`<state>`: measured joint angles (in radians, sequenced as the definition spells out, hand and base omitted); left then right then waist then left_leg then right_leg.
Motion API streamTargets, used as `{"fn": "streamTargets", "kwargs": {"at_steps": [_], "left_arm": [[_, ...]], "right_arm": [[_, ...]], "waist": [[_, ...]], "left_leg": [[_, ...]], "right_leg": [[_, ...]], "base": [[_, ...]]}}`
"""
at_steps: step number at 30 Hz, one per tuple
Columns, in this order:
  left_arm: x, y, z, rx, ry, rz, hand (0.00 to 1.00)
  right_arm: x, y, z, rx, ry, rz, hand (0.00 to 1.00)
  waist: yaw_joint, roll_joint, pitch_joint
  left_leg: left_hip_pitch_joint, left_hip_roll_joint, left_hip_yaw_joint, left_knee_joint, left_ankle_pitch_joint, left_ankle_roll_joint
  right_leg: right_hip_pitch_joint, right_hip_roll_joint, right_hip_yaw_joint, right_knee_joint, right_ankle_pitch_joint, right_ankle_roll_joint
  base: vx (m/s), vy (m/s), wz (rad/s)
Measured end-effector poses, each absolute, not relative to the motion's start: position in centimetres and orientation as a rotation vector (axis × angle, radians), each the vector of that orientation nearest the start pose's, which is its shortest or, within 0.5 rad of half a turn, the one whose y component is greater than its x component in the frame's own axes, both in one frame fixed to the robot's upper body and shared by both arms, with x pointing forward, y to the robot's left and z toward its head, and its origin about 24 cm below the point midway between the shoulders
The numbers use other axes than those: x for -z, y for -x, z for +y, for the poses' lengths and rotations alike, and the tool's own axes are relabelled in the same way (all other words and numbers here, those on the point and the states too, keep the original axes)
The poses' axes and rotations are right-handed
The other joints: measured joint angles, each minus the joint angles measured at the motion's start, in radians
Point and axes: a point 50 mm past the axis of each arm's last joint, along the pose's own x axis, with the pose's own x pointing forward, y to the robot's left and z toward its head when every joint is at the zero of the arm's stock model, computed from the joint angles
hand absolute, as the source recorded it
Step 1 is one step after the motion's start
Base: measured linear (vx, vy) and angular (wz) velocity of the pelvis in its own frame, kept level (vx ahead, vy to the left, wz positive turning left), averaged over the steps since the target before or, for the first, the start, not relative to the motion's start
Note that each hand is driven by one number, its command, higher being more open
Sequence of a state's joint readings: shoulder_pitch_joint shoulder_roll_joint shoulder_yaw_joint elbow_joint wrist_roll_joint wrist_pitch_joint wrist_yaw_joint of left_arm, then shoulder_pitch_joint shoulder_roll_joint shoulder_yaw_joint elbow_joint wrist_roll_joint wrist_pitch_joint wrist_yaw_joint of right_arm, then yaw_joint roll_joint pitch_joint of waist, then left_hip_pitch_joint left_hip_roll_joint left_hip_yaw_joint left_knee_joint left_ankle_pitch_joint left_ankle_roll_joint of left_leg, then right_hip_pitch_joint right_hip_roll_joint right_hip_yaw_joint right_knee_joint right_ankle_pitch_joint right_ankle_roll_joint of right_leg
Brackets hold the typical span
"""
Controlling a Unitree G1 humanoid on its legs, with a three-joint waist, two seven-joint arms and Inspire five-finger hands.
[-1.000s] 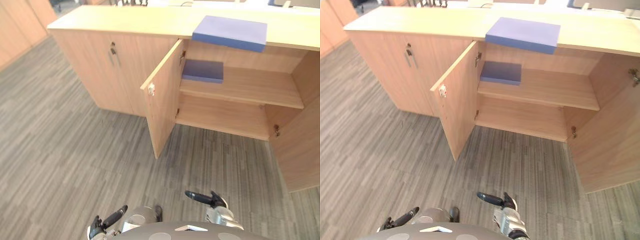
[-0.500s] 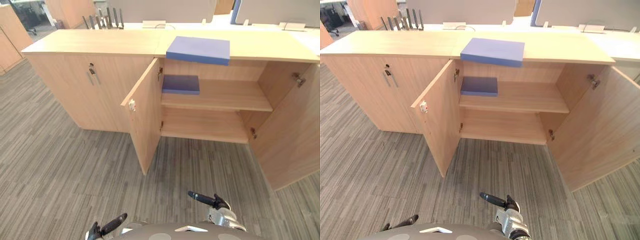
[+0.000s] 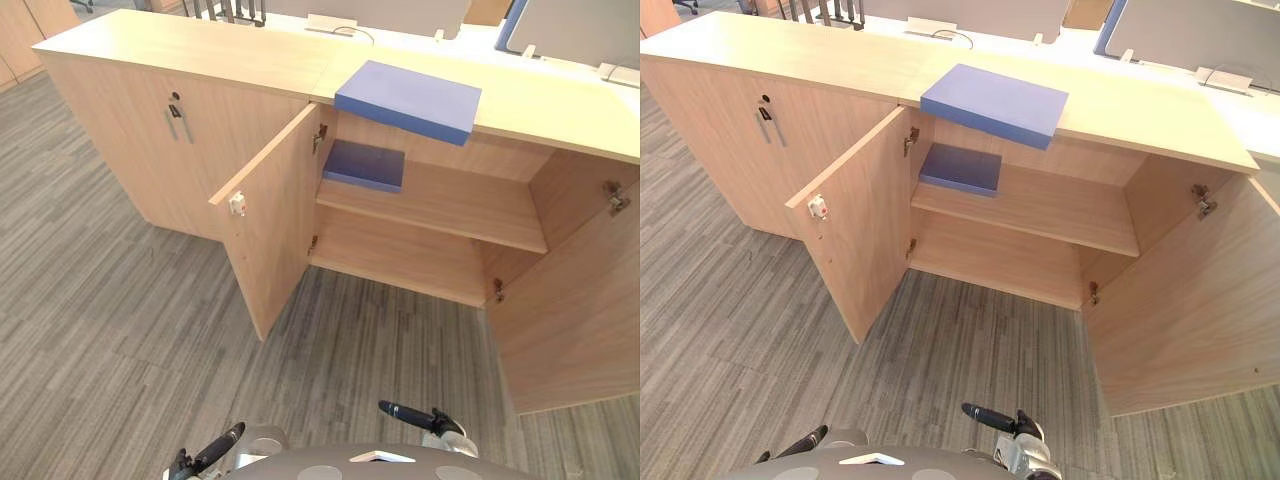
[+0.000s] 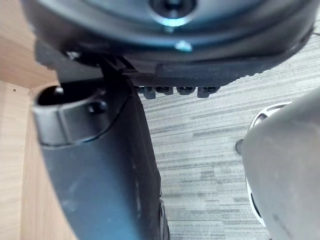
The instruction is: Walk over to the cabinet, pick up the folder, carry it to the office cabinet, place the folder inside the office cabinet, then close the office cabinet door
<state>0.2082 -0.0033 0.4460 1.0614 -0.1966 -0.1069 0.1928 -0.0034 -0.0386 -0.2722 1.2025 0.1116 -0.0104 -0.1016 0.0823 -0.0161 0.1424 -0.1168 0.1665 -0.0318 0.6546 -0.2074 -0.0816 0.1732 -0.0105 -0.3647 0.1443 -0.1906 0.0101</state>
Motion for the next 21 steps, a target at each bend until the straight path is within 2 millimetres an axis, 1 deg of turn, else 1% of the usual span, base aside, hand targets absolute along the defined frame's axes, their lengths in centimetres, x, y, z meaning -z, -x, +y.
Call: {"fn": "streamTargets", "kwargs": {"at_steps": [1,2,3,4,5,6,7,8,9,10,11,12,13,14,15,16,17,18,19,20,21], "left_arm": [[16.7,-2.4,21.5,-0.794,0.264,1.138,1.00],[16.7,-2.1,21.3,-0.796,0.268,1.147,1.00],[16.7,-2.1,21.3,-0.789,0.264,1.150,1.00],[16.7,-2.2,21.2,-0.781,0.263,1.148,1.00],[16.7,-2.3,21.1,-0.765,0.258,1.148,1.00],[16.8,-2.4,20.9,-0.740,0.252,1.150,1.00],[16.8,-2.6,20.7,-0.721,0.249,1.148,1.00],[16.8,-2.7,20.7,-0.717,0.248,1.147,1.00],[16.8,-2.9,20.7,-0.715,0.251,1.141,1.00],[16.8,-3.0,20.7,-0.714,0.254,1.140,1.00],[16.7,-3.0,20.9,-0.719,0.257,1.134,1.00],[16.7,-3.1,20.9,-0.721,0.259,1.130,1.00],[16.6,-3.3,21.3,-0.736,0.263,1.119,1.00],[16.6,-3.6,21.3,-0.744,0.264,1.107,1.00],[16.5,-4.0,21.5,-0.753,0.265,1.090,1.00],[16.4,-4.1,21.6,-0.756,0.268,1.085,1.00],[16.4,-4.1,21.5,-0.756,0.269,1.082,1.00],[16.4,-3.9,21.6,-0.760,0.271,1.085,1.00],[16.4,-3.6,21.5,-0.774,0.280,1.089,1.00],[16.5,-3.3,21.5,-0.785,0.289,1.095,1.00],[16.6,-3.0,21.5,-0.789,0.289,1.105,1.00]], "right_arm": [[16.8,-9.1,-19.5,0.430,-0.175,1.173,1.00],[16.8,-8.9,-19.6,0.451,-0.178,1.169,1.00],[16.7,-9.1,-19.6,0.457,-0.176,1.164,1.00],[16.7,-9.1,-19.8,0.459,-0.171,1.164,1.00],[16.7,-8.9,-20.1,0.465,-0.165,1.167,1.00],[16.7,-8.8,-20.4,0.473,-0.161,1.173,1.00],[16.6,-9.1,-20.6,0.477,-0.164,1.158,1.00],[16.6,-9.2,-20.6,0.478,-0.165,1.151,1.00],[16.5,-9.2,-20.7,0.481,-0.166,1.136,1.00],[16.5,-9.1,-20.7,0.481,-0.169,1.135,1.00],[16.5,-9.0,-20.5,0.482,-0.164,1.136,1.00],[16.4,-9.1,-20.4,0.463,-0.144,1.133,1.00],[16.4,-9.4,-19.8,0.424,-0.127,1.131,1.00],[16.4,-9.7,-19.6,0.411,-0.126,1.128,1.00],[16.3,-10.2,-19.0,0.376,-0.121,1.117,1.00],[16.3,-10.3,-18.9,0.368,-0.122,1.111,1.00],[16.2,-10.6,-18.5,0.362,-0.131,1.102,1.00],[16.3,-10.6,-18.4,0.360,-0.135,1.103,1.00],[16.3,-10.4,-18.2,0.359,-0.142,1.108,1.00],[16.4,-10.2,-18.0,0.362,-0.152,1.118,1.00],[16.5,-10.0,-18.0,0.365,-0.157,1.130,1.00]], "waist": [[0.000,0.005,-0.001],[0.000,0.009,0.001],[0.001,0.007,0.012],[0.001,0.008,0.012],[0.001,0.012,0.018],[0.001,0.020,0.022],[0.000,0.025,0.023],[-0.001,0.028,0.026],[-0.002,0.032,0.030],[0.000,0.027,0.033],[0.001,0.017,0.032],[0.001,0.015,0.033],[0.003,0.009,0.036],[0.008,0.004,0.043],[0.024,-0.007,0.048],[0.032,-0.009,0.049],[0.041,-0.009,0.043],[0.042,-0.010,0.032],[0.047,-0.011,0.006],[0.051,-0.012,-0.016],[0.049,-0.013,-0.034]], "left_leg": [[-0.012,0.011,0.010,0.044,0.001,0.001],[-0.038,0.023,0.008,0.120,0.016,0.008],[-0.059,0.013,-0.001,0.162,-0.016,-0.001],[-0.065,0.002,0.001,0.162,-0.044,-0.002],[-0.070,-0.017,0.003,0.145,-0.083,-0.001],[-0.076,-0.050,0.029,0.078,-0.103,0.001],[-0.090,-0.074,0.050,-0.020,-0.096,0.007],[-0.093,-0.084,0.050,-0.077,-0.084,0.012],[-0.104,-0.091,0.050,-0.208,-0.025,0.035],[-0.103,-0.095,0.053,-0.233,0.016,0.040],[-0.101,-0.107,0.054,-0.279,0.082,0.042],[-0.101,-0.114,0.069,-0.293,0.134,0.038],[-0.090,-0.144,0.094,-0.295,0.132,0.054],[-0.088,-0.155,0.105,-0.292,0.125,0.062],[-0.090,-0.168,0.130,-0.272,0.099,0.078],[-0.089,-0.170,0.143,-0.257,0.084,0.085],[-0.076,-0.171,0.169,-0.233,0.050,0.097],[-0.072,-0.172,0.177,-0.233,0.042,0.104],[-0.062,-0.174,0.195,-0.246,0.033,0.108],[-0.041,-0.185,0.211,-0.276,0.032,0.112],[-0.022,-0.201,0.218,-0.309,0.037,0.120]], "right_leg": [[0.012,0.014,0.008,-0.008,0.001,-0.002],[0.032,0.029,0.020,-0.013,-0.006,-0.013],[0.044,0.029,0.033,-0.015,-0.011,-0.022],[0.049,0.028,0.038,-0.016,-0.012,-0.024],[0.060,0.018,0.041,-0.017,-0.012,-0.025],[0.062,-0.001,0.054,-0.013,-0.013,-0.023],[0.060,-0.020,0.067,-0.014,-0.018,-0.013],[0.060,-0.029,0.073,-0.014,-0.020,-0.008],[0.064,-0.052,0.081,-0.009,-0.038,0.012],[0.071,-0.068,0.083,-0.004,-0.048,0.019],[0.081,-0.101,0.086,0.005,-0.065,0.044],[0.085,-0.121,0.090,0.014,-0.078,0.064],[0.086,-0.155,0.104,0.022,-0.087,0.073],[0.085,-0.163,0.123,0.021,-0.083,0.070],[0.087,-0.178,0.166,0.008,-0.072,0.074],[0.090,-0.184,0.186,0.007,-0.066,0.079],[0.098,-0.196,0.222,0.005,-0.043,0.088],[0.099,-0.200,0.233,-0.003,-0.028,0.095],[0.094,-0.208,0.249,-0.025,0.008,0.111],[0.090,-0.221,0.267,-0.038,0.041,0.129],[0.089,-0.237,0.275,-0.039,0.057,0.135]], "base": [[0.04,-0.039,-0.30],[0.08,-0.024,-0.25],[0.11,-0.003,-0.20],[0.09,0.048,-0.18],[0.07,0.111,-0.30],[0.08,0.161,-0.41],[0.07,0.157,-0.40],[0.13,0.228,-0.31],[0.13,0.218,-0.17],[0.20,0.284,-0.08],[0.23,0.268,0.04],[0.31,0.347,0.06],[0.28,0.294,0.02],[0.28,0.288,-0.14],[0.21,0.208,-0.26],[0.27,0.300,-0.48],[0.21,0.230,-0.43],[0.20,0.218,-0.51],[0.18,0.188,-0.50],[0.17,0.183,-0.48],[0.16,0.174,-0.31]]}}
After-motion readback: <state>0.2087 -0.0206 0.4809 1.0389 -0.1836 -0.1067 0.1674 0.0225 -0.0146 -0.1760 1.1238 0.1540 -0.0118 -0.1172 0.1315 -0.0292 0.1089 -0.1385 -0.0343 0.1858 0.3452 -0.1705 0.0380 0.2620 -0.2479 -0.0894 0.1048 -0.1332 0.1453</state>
